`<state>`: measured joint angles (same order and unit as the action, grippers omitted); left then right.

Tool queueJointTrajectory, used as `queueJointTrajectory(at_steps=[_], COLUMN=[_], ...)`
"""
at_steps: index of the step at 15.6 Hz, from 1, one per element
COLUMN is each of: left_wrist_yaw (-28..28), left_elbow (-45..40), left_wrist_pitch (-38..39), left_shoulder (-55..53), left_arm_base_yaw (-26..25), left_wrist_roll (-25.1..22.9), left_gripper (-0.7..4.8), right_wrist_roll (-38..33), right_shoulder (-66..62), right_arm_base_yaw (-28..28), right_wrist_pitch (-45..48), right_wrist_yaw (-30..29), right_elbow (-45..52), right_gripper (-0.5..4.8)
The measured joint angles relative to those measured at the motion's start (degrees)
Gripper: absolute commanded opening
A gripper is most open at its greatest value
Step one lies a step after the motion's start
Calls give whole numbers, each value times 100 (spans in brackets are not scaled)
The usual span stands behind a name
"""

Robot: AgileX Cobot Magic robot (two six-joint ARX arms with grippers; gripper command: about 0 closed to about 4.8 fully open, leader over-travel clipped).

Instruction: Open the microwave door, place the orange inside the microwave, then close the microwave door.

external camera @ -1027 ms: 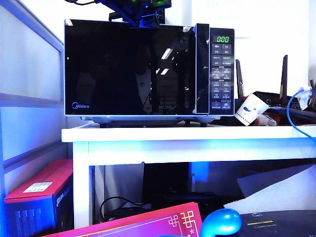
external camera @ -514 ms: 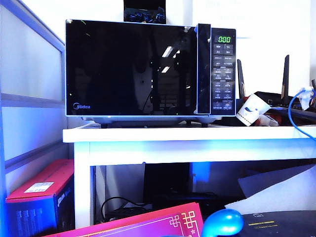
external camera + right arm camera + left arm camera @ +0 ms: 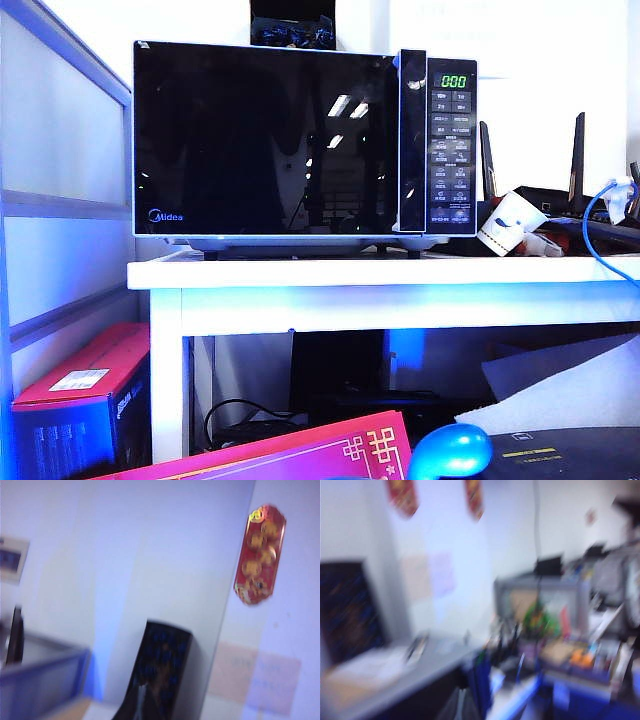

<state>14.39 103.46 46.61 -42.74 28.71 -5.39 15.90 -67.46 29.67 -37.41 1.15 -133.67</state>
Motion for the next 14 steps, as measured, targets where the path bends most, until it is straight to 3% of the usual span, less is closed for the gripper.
queueJointTrajectory(at_steps=[2, 4, 6, 7, 10, 12, 14], left_wrist_yaw=[-337, -686, -758, -774, -629, -96, -28], left_elbow=[-15, 42, -146, -319, -1733, -3373, -4562], left_wrist_pitch=[1274, 1834, 2833, 2933, 2441, 1462, 280], left_shoulder=[1226, 2039, 2452, 2645, 3338, 3711, 3985], left_arm_base_yaw=[-4, -17, -57, -142, -321, -610, -776], left_wrist_roll=[-131, -146, -146, -144, -94, 186, 310], left_gripper=[-4, -4, -4, -4, -4, -4, -4], right_wrist_roll=[98, 103, 96, 85, -221, -367, -391], right_shoulder=[494, 962, 1410, 1650, 2922, 3807, 4277], right_arm_base_yaw=[-2, -2, -2, -2, -2, -2, -4], right_wrist_pitch=[-922, -1626, -1961, -1834, -442, 817, 1412], right_wrist_yaw=[-354, -431, -586, -595, -850, -870, -833], right_elbow=[11, 243, 1279, 1821, 4264, 6140, 7254], right_gripper=[-4, -4, -4, -4, -4, -4, -4])
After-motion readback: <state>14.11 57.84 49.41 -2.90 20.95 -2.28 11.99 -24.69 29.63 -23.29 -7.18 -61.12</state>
